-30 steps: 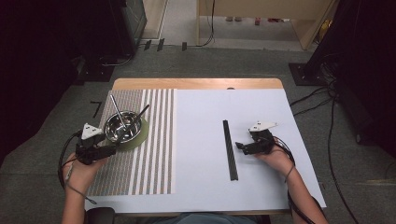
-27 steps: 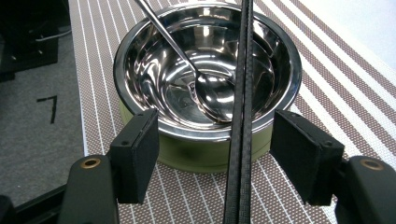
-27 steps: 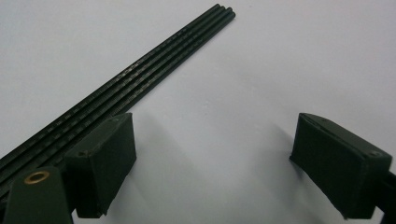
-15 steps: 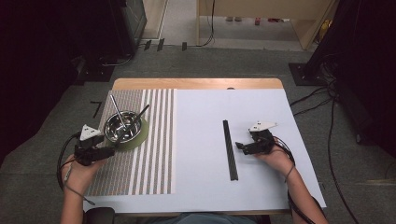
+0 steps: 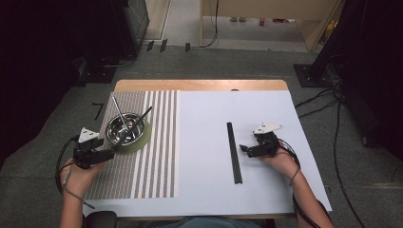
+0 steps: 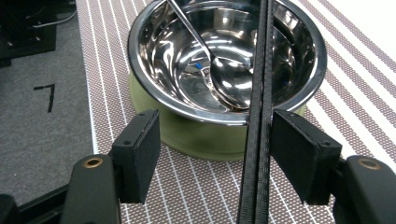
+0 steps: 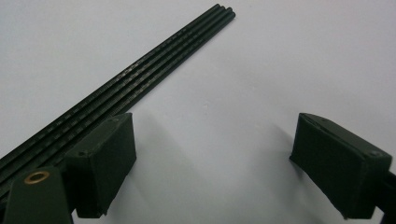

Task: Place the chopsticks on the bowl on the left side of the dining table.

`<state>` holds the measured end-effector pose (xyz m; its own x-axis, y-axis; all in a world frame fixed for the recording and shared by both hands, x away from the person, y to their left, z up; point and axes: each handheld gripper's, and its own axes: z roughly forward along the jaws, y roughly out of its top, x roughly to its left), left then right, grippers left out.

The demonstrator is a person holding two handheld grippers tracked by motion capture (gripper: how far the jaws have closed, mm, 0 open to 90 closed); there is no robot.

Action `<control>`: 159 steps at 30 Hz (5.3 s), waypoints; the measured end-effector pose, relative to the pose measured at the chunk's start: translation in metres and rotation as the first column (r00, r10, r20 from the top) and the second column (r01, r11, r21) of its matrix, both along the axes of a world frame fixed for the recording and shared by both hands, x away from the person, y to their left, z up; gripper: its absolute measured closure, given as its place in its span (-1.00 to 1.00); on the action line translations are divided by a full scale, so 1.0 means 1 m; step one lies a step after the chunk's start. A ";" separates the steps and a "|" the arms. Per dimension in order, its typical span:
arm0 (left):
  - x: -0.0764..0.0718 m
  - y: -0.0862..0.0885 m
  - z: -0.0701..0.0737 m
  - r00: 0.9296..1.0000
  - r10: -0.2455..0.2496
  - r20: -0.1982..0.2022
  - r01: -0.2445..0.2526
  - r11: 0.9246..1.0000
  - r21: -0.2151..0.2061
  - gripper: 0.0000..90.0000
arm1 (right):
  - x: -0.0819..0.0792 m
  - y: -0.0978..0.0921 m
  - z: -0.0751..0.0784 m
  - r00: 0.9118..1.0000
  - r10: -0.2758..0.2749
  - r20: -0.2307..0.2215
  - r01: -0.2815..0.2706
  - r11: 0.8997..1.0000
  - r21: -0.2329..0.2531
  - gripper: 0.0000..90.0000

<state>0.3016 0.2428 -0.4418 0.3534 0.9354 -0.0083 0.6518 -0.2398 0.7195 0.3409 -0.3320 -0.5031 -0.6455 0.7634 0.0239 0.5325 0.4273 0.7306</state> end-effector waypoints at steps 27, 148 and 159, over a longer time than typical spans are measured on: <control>-0.001 0.023 -0.001 0.997 0.074 0.006 -0.074 0.997 -0.026 -0.19 | 0.000 0.000 0.000 1.000 0.001 0.001 -0.001 1.000 0.000 -0.70; 0.094 -0.048 0.023 0.996 0.062 -0.060 -0.064 0.997 -0.037 0.84 | 0.000 0.000 0.000 1.000 0.001 -0.001 -0.001 1.000 0.000 -0.70; 0.103 -0.051 0.017 0.998 0.051 -0.048 -0.051 0.999 0.000 0.83 | 0.000 0.000 0.000 1.000 0.001 -0.003 -0.001 1.000 0.000 -0.70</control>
